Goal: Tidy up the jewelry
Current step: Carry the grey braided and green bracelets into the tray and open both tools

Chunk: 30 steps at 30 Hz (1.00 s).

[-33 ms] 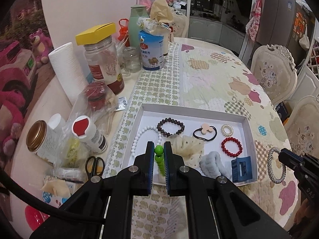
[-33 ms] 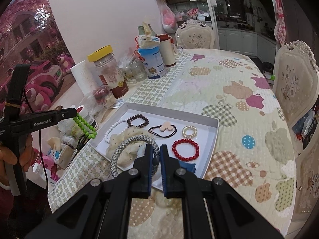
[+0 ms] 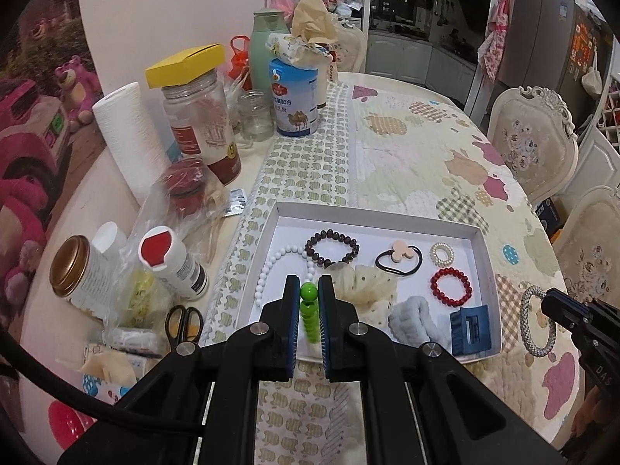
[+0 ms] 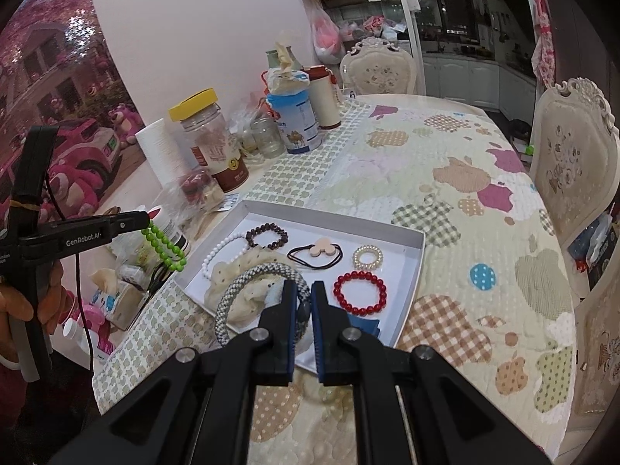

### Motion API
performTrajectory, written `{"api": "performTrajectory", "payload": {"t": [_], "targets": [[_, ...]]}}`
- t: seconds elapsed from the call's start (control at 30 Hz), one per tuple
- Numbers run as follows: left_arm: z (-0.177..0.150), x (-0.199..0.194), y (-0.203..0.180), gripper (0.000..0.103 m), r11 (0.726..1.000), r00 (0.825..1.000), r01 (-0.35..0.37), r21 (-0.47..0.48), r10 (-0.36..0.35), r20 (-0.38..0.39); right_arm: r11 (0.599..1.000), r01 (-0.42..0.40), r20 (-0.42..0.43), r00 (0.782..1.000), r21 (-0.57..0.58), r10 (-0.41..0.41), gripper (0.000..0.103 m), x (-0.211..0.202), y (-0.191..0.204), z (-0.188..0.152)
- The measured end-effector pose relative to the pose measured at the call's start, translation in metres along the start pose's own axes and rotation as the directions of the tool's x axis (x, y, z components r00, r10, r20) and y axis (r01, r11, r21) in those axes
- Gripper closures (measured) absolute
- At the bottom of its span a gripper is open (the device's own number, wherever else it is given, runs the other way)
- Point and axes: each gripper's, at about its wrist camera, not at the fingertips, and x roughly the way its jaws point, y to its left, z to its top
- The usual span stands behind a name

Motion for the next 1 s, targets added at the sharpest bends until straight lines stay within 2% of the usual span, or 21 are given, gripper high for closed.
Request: {"api": "performTrajectory", "payload": {"t": [0.23, 0.6, 0.73, 1.0], "targets": [[0.015, 0.021, 0.001, 0.095, 1.000, 1.000, 0.009, -0.010, -0.010, -0.027, 1.000, 0.002, -0.013, 1.000, 0.031, -0.002, 0.096, 0.019, -0.011, 0.008], [0.038, 0.081, -0.017, 0.095, 0.999, 0.995, 0.050, -0.020, -0.052, -0.085, 0.999, 0.032, -0.120, 0.992, 0.042, -0.027, 0.096, 0.088, -0.028, 0.018], [0.036, 0.109, -0.008, 0.095, 0.998, 0.991, 0.044, -0.051, -0.050, -0.127, 0.998, 0.045, -0.162, 0.986, 0.046, -0.037, 0.096, 0.116, -0.034, 0.020], [0.011, 0.149, 0.027, 0.095, 0.994, 0.976, 0.003, -0.114, -0.028, -0.216, 0.997, 0.066, -0.237, 0.970, 0.041, -0.054, 0.096, 0.169, -0.045, 0.023]]}}
